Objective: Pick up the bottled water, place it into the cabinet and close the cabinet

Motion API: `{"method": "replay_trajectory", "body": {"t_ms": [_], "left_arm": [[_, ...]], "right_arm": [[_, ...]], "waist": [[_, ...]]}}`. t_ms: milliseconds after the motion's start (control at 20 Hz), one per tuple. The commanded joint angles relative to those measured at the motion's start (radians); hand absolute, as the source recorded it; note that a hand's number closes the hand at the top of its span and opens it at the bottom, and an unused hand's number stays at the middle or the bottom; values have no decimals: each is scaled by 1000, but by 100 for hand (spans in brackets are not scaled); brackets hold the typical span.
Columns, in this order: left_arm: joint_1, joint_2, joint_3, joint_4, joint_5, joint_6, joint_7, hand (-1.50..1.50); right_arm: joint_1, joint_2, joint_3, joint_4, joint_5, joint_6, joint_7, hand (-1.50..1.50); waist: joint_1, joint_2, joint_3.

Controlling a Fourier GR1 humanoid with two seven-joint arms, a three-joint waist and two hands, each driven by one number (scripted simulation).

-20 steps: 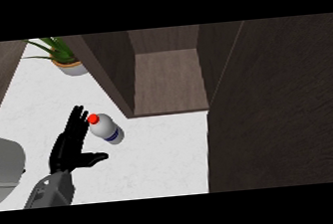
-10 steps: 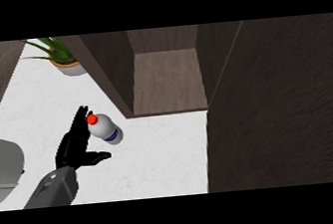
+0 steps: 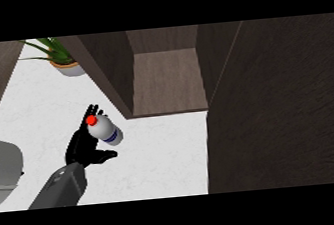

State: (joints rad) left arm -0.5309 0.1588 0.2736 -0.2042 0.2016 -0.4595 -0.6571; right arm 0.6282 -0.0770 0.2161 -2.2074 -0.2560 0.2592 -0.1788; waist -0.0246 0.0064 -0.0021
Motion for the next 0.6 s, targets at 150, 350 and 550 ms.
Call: {"method": "replay_trajectory", "body": {"t_ms": [150, 350, 550], "left_arm": [[-12, -5, 19, 45, 20, -104, -1, -150], [-37, -15, 8, 34, 11, -129, 9, -150], [-56, -83, -13, 26, -15, -73, -28, -150]], "right_arm": [[31, 19, 68, -13, 50, -19, -2, -150], [-65, 20, 2, 80, 20, -30, 5, -150], [-17, 29, 68, 26, 41, -30, 8, -150]], "waist": [[-4, 0, 0], [1, 2, 0], [-9, 3, -1]]}}
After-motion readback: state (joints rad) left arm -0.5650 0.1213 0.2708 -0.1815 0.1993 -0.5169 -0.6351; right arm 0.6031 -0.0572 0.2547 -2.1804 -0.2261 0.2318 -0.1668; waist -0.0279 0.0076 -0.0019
